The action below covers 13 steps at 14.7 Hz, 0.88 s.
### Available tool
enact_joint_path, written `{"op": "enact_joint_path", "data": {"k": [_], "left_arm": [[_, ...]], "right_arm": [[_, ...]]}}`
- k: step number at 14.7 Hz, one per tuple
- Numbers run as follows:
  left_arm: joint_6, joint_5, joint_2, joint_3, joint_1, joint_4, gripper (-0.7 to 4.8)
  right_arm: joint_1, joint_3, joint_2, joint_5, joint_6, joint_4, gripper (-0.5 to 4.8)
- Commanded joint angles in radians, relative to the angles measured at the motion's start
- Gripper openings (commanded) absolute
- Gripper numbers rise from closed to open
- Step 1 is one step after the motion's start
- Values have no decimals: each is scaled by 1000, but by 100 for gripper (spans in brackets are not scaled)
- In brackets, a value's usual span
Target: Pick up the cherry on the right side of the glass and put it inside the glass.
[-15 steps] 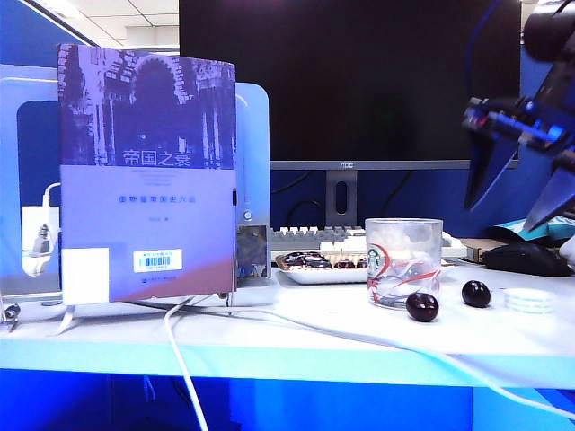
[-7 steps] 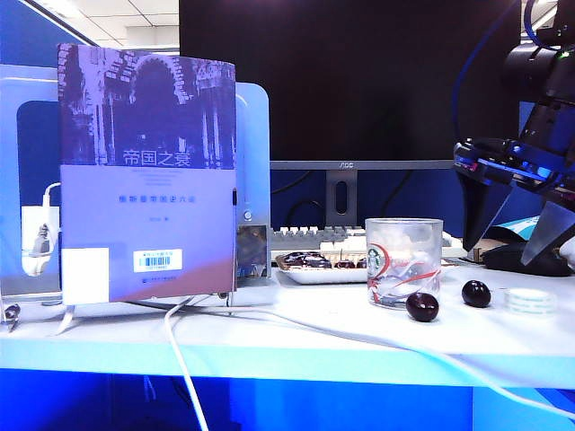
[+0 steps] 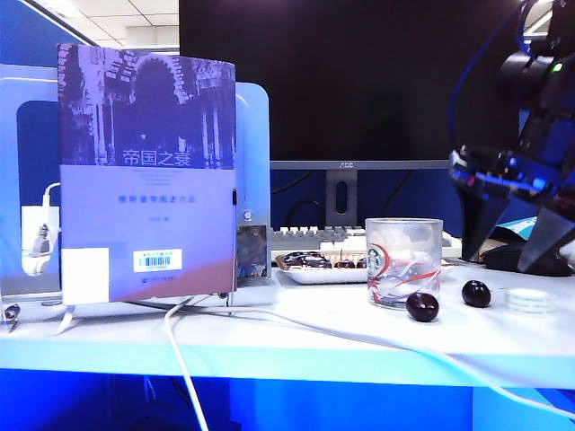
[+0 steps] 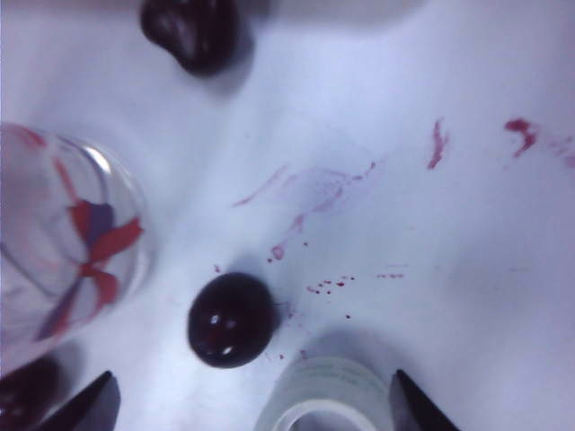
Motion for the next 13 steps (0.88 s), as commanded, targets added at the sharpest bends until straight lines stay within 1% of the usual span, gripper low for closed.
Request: {"op": "enact_joint_path", "data": {"k": [1,3,6,13], "left_arm": [[5,4,-3,-1,1,-12,-5],[5,4,-3,-1,1,-12,-5],[5,4,-3,-1,1,-12,-5],[5,4,-3,-1,1,-12,-5]], "right_arm": [[6,3,21,8,-10,11,393],[7,3,27,8,-10,19,386],[8,3,37,8,-40,23,386],[8,3,46,-9,-67,24,385]]}}
